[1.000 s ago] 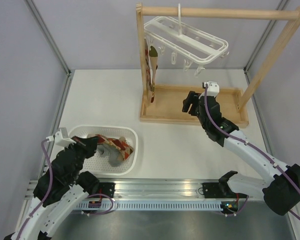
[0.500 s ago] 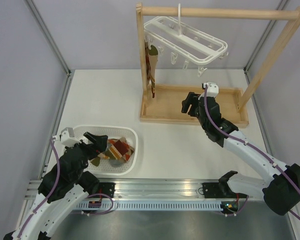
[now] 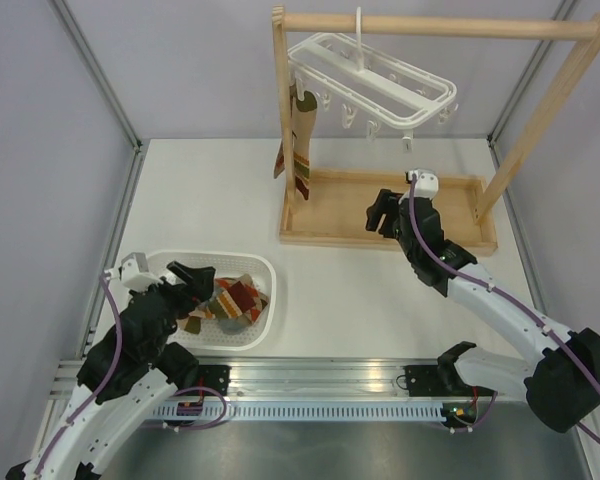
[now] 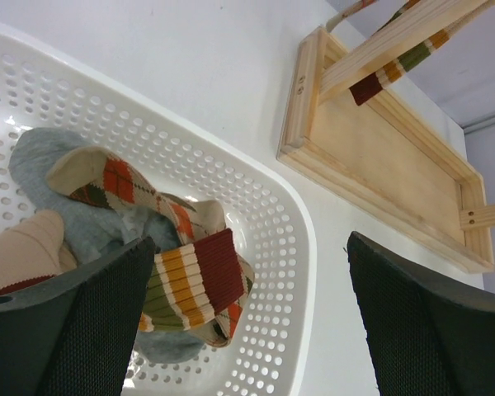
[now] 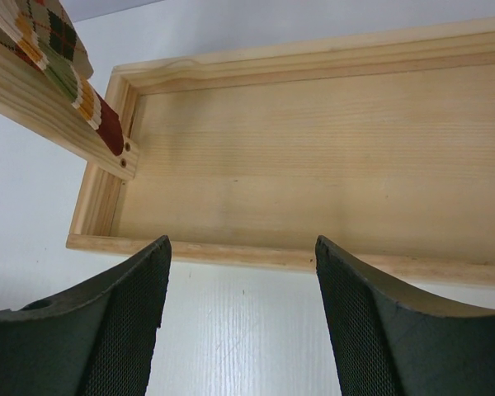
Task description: Remove the socks clipped to the hanger
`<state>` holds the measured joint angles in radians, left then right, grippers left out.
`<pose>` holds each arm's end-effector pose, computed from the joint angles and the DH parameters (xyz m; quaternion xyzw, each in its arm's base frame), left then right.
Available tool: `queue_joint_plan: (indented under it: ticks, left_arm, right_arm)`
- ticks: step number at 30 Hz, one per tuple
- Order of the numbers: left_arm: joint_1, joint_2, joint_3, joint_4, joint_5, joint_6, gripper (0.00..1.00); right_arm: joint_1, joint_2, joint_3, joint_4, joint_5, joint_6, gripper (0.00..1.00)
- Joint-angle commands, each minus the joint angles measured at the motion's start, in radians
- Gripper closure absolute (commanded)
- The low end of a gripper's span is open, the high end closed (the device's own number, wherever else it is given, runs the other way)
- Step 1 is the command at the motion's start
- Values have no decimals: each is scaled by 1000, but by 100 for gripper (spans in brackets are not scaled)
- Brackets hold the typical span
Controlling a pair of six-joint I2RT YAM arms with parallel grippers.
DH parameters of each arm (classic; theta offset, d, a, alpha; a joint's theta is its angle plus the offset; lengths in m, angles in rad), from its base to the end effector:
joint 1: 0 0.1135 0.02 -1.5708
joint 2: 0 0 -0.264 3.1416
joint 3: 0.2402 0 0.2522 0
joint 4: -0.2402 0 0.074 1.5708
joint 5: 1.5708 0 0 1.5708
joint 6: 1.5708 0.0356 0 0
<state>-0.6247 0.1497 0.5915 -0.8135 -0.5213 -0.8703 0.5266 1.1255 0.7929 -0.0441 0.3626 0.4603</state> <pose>0.0529 -0.0163 0.2738 -0.2420 0.7739 -0.2146 0.5445 0.2287 0.1183 0.2890 0.0744 0.8164 0.1306 0.5577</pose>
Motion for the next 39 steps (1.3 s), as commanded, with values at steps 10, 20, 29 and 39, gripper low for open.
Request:
queue_joint_plan:
  ticks: [10,20,29,39]
  left_arm:
    - [-7,467,105,520,262,247,0]
    - [-268,945,467,755,109,591,0]
    - [-310,1275,751,867,28,726,0]
    - [-296,1600,1013,996,-229,932,0]
  right_arm:
    - [-95,-55,-89,70,-125,28,25]
    - [-301,-89,-172,167,-359,66,25]
    - [-514,-58,-241,282,-591,106,25]
    - [-655,-24,-310,375,-734,95,25]
